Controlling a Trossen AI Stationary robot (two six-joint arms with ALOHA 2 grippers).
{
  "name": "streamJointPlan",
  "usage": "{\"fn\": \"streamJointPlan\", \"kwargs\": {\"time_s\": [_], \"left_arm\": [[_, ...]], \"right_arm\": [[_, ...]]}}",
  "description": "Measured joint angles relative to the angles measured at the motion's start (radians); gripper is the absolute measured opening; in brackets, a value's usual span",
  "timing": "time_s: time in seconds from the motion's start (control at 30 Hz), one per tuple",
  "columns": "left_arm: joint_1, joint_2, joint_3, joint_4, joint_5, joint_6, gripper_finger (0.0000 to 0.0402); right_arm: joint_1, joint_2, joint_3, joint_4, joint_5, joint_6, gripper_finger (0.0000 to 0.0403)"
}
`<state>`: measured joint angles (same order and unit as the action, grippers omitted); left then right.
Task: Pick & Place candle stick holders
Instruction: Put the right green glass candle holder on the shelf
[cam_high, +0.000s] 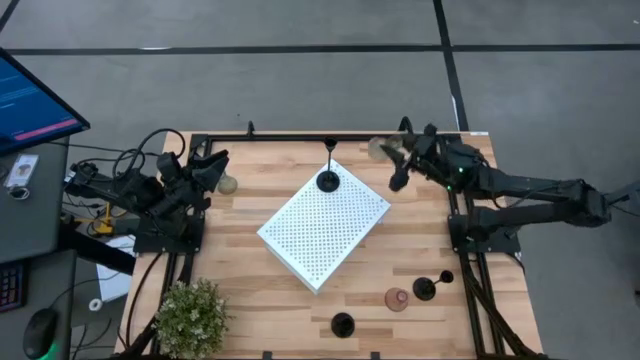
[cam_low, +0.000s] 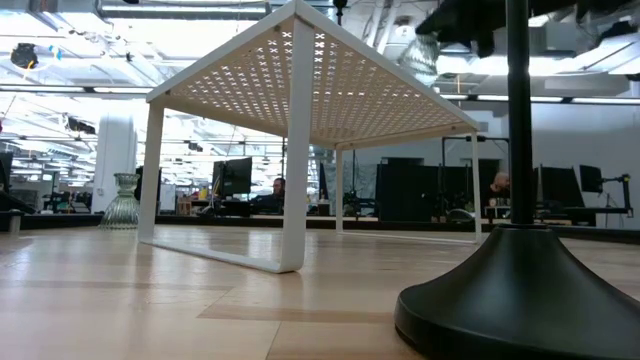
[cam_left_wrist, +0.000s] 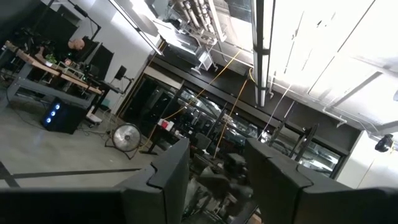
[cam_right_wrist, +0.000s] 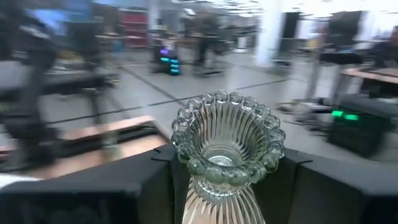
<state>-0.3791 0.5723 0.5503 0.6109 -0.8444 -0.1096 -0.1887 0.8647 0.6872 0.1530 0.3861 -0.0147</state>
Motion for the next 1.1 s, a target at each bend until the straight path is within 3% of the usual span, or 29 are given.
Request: {"fn": "streamJointPlan", "kwargs": {"time_s": [0.23,0.53,1.1], "left_arm": [[0.000,0.000,0.000,0.000,0.000,-0.001,0.0155],[0.000,0.000,0.000,0.000,0.002,-0.007,0.0155],[-0.001,0.000,0.000,0.000,0.010,-0.030,0.0155]], "right_arm": [[0.218,0.064,0.001,0.008,0.014,0.039,0.0126],[0.374,0.190,0.001,0.000,0.069,0.099,0.0125],[0.377,0.248,0.001,-0.096,0.148,0.166,0.0127]]}}
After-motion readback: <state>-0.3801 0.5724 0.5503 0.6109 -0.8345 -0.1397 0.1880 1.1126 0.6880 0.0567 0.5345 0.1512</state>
